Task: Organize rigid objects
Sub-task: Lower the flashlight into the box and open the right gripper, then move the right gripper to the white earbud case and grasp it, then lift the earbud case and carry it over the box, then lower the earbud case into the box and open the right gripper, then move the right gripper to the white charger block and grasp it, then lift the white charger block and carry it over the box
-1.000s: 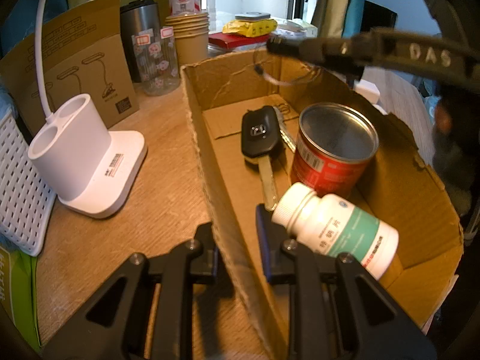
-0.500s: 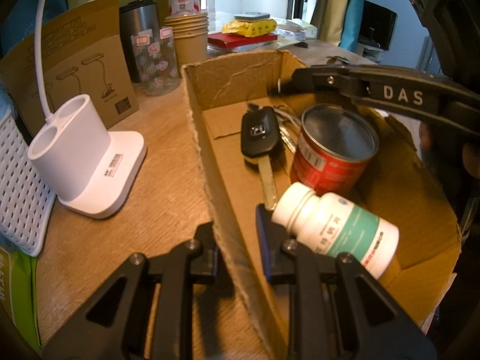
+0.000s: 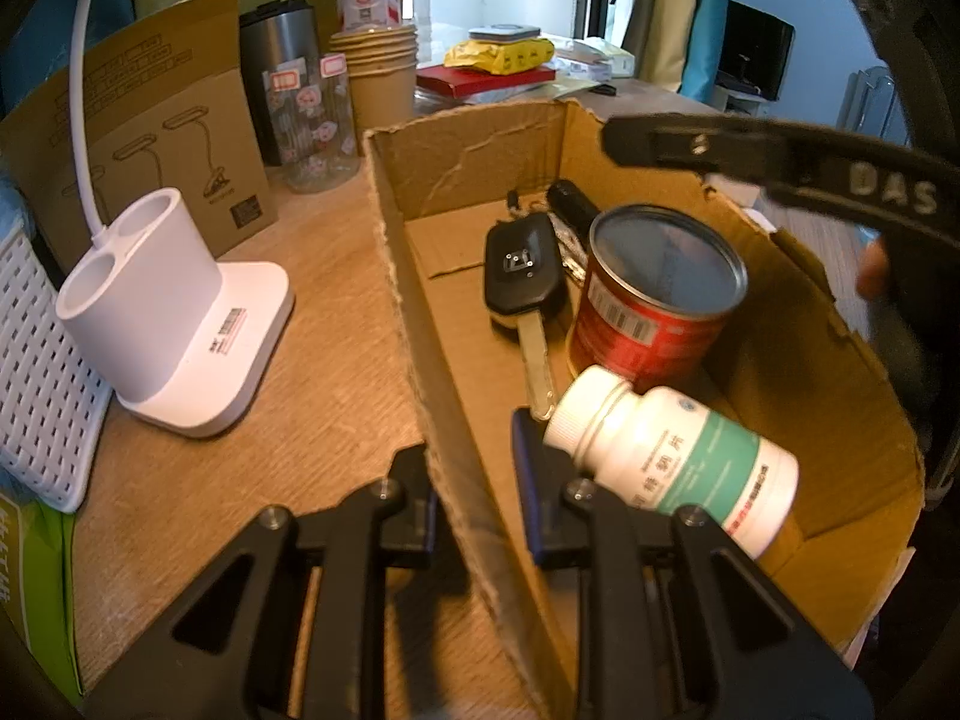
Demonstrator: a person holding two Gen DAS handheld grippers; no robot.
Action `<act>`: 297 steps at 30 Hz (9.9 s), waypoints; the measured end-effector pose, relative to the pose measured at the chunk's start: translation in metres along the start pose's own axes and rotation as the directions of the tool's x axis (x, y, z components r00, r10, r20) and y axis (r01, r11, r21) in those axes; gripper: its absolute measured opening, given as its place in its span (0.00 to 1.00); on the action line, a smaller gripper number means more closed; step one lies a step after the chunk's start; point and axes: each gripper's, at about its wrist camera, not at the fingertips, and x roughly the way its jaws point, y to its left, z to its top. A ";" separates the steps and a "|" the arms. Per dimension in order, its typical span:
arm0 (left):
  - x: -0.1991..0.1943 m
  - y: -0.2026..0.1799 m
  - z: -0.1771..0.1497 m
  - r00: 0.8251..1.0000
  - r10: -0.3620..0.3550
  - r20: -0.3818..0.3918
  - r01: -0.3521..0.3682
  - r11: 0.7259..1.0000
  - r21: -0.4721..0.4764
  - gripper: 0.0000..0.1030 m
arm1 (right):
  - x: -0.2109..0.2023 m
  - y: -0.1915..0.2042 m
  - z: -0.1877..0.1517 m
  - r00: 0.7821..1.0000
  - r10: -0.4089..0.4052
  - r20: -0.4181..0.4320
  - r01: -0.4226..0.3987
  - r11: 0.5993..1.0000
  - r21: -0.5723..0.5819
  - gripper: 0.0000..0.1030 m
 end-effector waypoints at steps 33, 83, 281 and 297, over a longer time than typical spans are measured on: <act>0.000 0.001 0.000 1.000 -0.001 0.000 0.001 1.000 0.000 0.21 | -0.049 -0.081 -0.030 0.959 -0.281 0.038 0.273 0.950 0.150 0.61; 0.000 0.001 0.000 1.000 -0.001 0.000 0.001 1.000 0.000 0.22 | 0.012 -0.119 -0.056 0.898 -0.368 -0.240 0.408 0.901 0.148 0.50; 0.001 0.004 0.002 1.000 -0.031 -0.005 0.030 0.999 -0.013 0.25 | 0.020 -0.171 -0.014 0.914 -0.381 -0.140 0.399 0.907 0.135 0.72; 0.001 0.004 0.002 1.000 -0.031 -0.005 0.031 0.999 -0.013 0.25 | -0.021 -0.139 0.004 0.920 -0.389 -0.047 0.392 0.914 0.101 0.72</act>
